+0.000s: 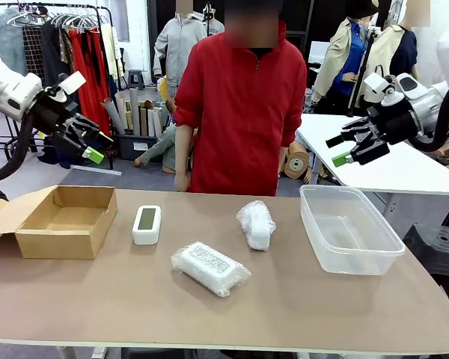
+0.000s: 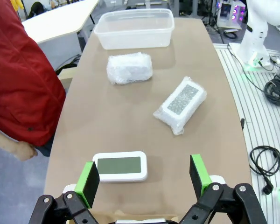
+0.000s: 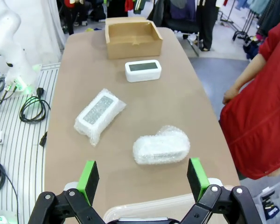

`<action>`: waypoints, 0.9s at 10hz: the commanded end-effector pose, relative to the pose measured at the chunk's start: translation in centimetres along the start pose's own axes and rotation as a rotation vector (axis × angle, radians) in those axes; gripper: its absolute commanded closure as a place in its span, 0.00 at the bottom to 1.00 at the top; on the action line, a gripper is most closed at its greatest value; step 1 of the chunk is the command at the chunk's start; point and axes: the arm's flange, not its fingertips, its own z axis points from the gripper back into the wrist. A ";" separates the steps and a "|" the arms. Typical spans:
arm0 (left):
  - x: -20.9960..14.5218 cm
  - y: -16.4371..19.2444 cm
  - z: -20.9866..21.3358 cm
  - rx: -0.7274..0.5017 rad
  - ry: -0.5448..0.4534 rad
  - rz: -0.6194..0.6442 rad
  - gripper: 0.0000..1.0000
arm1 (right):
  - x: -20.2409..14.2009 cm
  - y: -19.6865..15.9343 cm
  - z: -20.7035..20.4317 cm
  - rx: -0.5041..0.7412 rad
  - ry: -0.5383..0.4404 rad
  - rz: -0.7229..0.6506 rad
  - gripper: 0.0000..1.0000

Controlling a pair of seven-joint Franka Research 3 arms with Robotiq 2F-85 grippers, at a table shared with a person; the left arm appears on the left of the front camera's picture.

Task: Separate and place wrapped and unwrapped clocks.
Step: Pick up the Digital clock indicated by the person.

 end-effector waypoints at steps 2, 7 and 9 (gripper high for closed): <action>0.0 0.0 0.1 0.002 0.000 -0.001 0.00 | 0.0 0.0 0.0 0.000 0.000 0.000 0.00; 0.0 0.0 0.1 0.002 0.000 -0.001 0.00 | 0.0 0.0 0.0 0.000 0.000 0.000 0.00; 0.0 0.0 0.1 0.002 0.000 -0.001 0.00 | 0.0 0.0 0.0 0.000 0.000 0.000 0.00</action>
